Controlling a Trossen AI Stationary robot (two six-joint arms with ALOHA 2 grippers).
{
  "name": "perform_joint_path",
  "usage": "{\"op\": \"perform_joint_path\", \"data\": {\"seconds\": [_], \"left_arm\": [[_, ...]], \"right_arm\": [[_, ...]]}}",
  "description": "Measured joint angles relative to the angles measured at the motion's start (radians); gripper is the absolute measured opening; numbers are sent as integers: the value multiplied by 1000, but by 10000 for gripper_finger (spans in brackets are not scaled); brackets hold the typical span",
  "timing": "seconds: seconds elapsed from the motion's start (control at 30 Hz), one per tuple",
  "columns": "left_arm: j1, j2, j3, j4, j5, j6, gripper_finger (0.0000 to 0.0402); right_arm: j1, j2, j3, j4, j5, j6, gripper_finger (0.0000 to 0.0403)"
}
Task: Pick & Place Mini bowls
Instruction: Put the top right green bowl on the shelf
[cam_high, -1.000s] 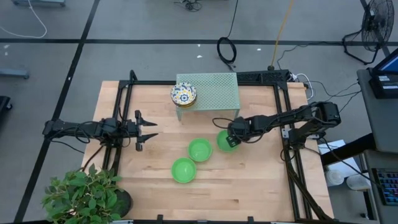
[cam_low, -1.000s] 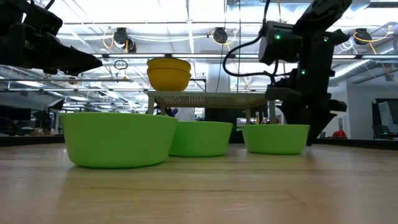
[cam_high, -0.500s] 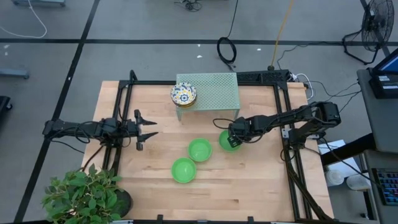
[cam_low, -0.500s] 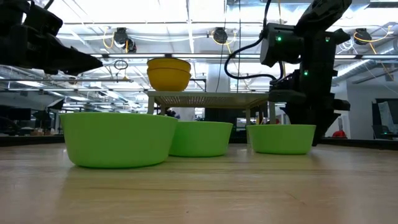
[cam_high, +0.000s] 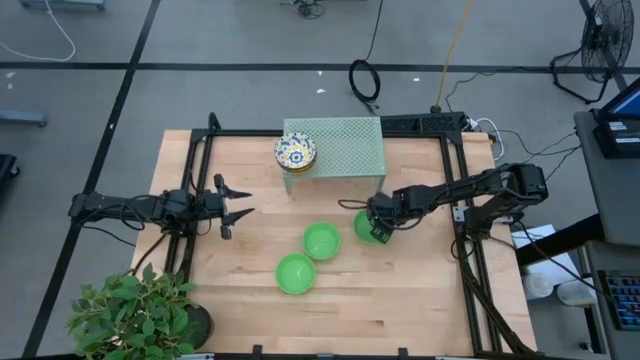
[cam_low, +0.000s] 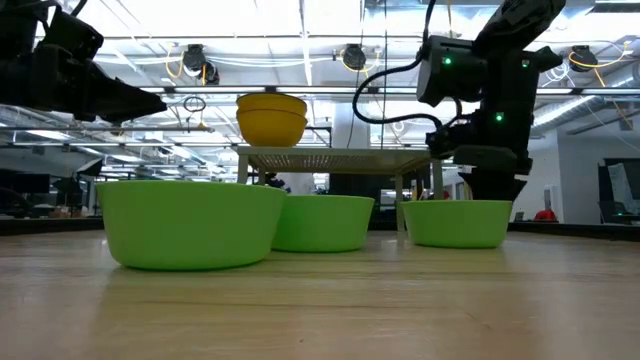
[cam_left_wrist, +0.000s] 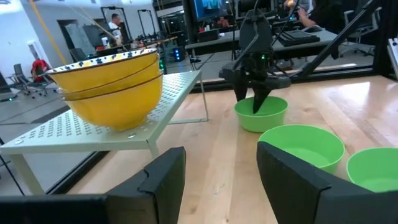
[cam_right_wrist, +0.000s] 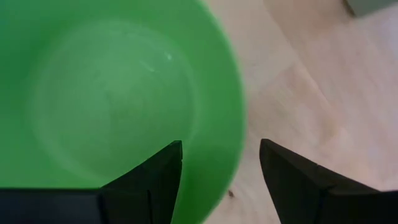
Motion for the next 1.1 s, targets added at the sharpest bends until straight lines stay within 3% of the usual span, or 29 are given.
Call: {"op": "perform_joint_path", "data": {"seconds": [0.37,0.83,1.1], "left_arm": [[0,0,0,0,0,0,202],[0,0,0,0,0,-1,203],[0,0,0,0,0,-1,202]], "right_arm": [[1,0,0,-25,-1,-298,203],[-1,0,5,-31,-6,-160,203],[-48,-1,108,-121,-108,-132,203]]}}
